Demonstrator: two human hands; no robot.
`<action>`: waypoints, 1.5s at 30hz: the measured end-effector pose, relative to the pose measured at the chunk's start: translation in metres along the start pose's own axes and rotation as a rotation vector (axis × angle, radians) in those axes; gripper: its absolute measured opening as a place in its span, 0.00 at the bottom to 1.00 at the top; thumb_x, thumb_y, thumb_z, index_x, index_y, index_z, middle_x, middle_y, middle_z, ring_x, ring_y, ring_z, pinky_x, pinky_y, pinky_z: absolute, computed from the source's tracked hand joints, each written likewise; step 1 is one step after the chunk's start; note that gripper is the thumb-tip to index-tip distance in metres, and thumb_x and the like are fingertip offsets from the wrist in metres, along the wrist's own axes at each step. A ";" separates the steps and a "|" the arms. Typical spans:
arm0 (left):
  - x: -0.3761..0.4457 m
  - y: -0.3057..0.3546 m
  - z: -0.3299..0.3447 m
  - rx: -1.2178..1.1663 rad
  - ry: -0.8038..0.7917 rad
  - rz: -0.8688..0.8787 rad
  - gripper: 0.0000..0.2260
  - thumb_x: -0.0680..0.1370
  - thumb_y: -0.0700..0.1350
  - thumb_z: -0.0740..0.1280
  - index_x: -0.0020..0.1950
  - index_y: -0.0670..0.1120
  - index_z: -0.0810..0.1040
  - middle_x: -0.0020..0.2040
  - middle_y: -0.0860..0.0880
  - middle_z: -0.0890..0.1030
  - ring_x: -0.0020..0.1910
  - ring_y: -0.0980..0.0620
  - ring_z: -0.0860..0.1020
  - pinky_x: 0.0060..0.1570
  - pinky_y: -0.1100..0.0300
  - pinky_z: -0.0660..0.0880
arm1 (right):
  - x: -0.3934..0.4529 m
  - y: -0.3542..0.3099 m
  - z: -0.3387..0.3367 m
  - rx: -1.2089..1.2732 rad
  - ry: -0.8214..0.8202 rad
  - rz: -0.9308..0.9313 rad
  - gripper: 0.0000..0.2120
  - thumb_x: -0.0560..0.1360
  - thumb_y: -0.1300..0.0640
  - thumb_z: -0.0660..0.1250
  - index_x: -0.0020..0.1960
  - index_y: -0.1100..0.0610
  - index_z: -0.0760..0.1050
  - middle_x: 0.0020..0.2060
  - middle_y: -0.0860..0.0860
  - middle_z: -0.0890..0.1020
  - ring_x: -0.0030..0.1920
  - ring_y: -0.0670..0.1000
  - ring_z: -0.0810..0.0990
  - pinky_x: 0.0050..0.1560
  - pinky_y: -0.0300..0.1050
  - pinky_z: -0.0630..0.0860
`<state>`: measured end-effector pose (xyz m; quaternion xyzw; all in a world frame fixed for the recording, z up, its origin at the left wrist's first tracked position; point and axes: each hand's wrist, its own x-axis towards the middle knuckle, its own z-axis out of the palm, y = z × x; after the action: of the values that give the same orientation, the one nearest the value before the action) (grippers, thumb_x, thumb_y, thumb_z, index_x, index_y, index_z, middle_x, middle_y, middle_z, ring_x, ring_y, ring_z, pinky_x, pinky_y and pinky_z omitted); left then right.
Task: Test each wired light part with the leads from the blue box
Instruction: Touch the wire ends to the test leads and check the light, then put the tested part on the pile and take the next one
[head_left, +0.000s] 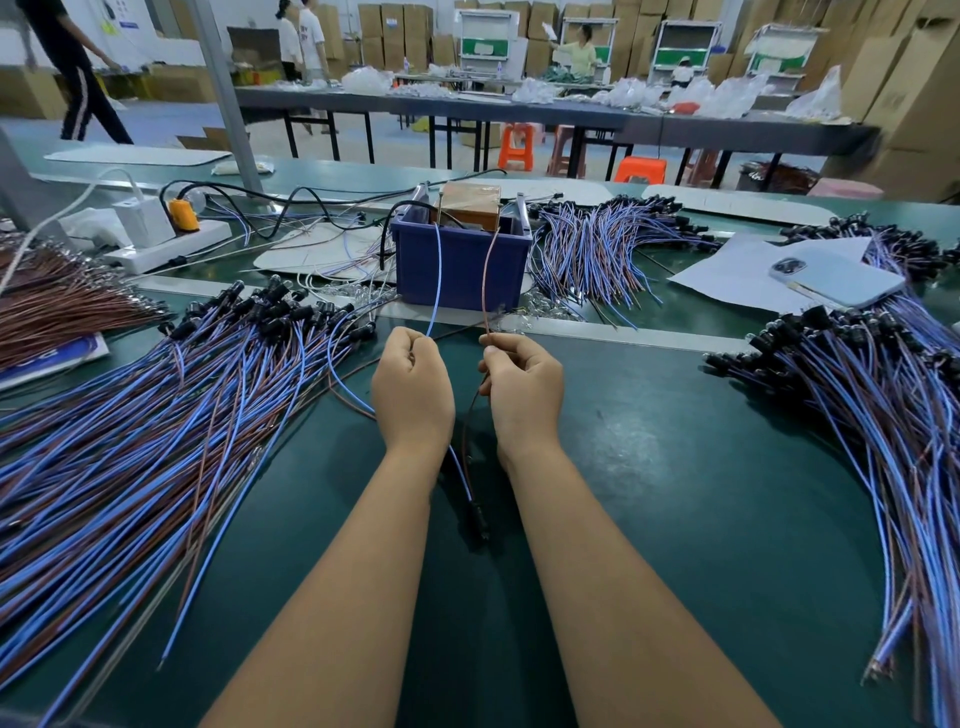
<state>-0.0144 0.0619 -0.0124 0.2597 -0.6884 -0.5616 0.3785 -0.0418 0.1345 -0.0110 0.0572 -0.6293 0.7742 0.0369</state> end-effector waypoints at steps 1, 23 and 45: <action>0.000 0.000 0.000 -0.003 -0.001 -0.004 0.11 0.76 0.40 0.55 0.34 0.48 0.63 0.26 0.54 0.64 0.25 0.56 0.60 0.30 0.56 0.60 | 0.000 0.000 0.000 0.001 0.001 0.002 0.14 0.75 0.69 0.62 0.41 0.53 0.79 0.29 0.48 0.76 0.23 0.40 0.69 0.27 0.32 0.69; -0.001 -0.001 -0.001 -0.064 -0.014 0.015 0.11 0.77 0.40 0.55 0.34 0.48 0.63 0.27 0.54 0.64 0.27 0.53 0.61 0.31 0.56 0.60 | -0.003 0.000 -0.004 -0.017 -0.015 -0.010 0.12 0.74 0.68 0.62 0.42 0.54 0.81 0.29 0.46 0.78 0.26 0.42 0.72 0.29 0.35 0.72; 0.015 -0.005 -0.006 -0.376 -0.307 -0.162 0.18 0.79 0.44 0.66 0.27 0.47 0.76 0.26 0.51 0.74 0.27 0.52 0.72 0.32 0.58 0.72 | 0.000 0.002 -0.008 -0.030 -0.258 -0.096 0.11 0.75 0.68 0.65 0.44 0.55 0.82 0.32 0.45 0.83 0.30 0.39 0.77 0.33 0.31 0.73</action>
<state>-0.0186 0.0461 -0.0134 0.1507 -0.5982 -0.7412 0.2648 -0.0421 0.1424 -0.0144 0.1857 -0.6367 0.7484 -0.0067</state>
